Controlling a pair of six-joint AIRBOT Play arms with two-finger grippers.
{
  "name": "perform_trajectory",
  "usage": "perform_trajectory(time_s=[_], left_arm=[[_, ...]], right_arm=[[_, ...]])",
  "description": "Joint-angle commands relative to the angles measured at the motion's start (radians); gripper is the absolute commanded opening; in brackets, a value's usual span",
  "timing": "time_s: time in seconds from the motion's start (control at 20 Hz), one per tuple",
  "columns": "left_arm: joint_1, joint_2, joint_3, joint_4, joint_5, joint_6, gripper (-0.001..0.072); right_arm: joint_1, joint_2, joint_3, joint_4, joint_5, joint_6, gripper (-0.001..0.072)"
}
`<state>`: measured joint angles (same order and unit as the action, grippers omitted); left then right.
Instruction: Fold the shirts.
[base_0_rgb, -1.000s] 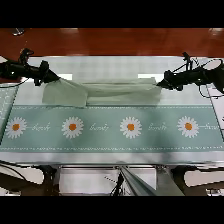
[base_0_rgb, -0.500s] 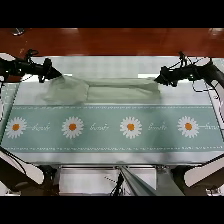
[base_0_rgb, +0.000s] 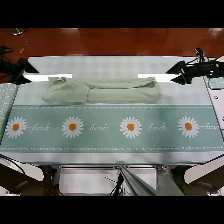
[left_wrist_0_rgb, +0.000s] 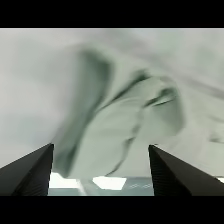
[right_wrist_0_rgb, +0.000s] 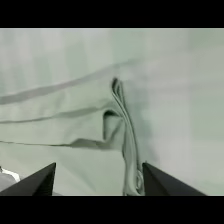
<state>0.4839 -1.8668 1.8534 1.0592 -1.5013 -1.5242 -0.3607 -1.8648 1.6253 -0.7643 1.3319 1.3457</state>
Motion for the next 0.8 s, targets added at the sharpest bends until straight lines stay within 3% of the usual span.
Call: perform_trajectory(time_s=[0.0,0.25,0.4,0.65,0.7,0.75], left_arm=[[0.095,0.14,-0.128,0.185,0.011,-0.018,0.0705],[0.026,0.462,-0.568,-0.142,0.41,0.147,0.0705],[-0.075,0.526,-0.681,-0.249,0.406,0.231,0.0704],[-0.274,0.52,-0.689,-0.249,0.456,0.231,0.0704],[-0.309,0.516,-0.689,-0.249,0.463,0.239,0.0703],[-0.338,0.513,-0.689,-0.249,0.462,0.258,0.0702]], right_arm=[[-0.054,-0.002,-0.036,-0.105,0.1,0.007,0.062],[0.035,-0.034,-0.124,-0.043,-0.04,-0.004,0.062],[0.102,-0.061,-0.124,-0.018,-0.076,-0.013,0.062],[0.209,-0.066,-0.124,0.006,-0.082,-0.016,0.0608],[0.221,-0.066,-0.124,0.005,-0.082,-0.015,0.048],[0.222,-0.065,-0.124,0.008,-0.078,-0.016,0.0224]])
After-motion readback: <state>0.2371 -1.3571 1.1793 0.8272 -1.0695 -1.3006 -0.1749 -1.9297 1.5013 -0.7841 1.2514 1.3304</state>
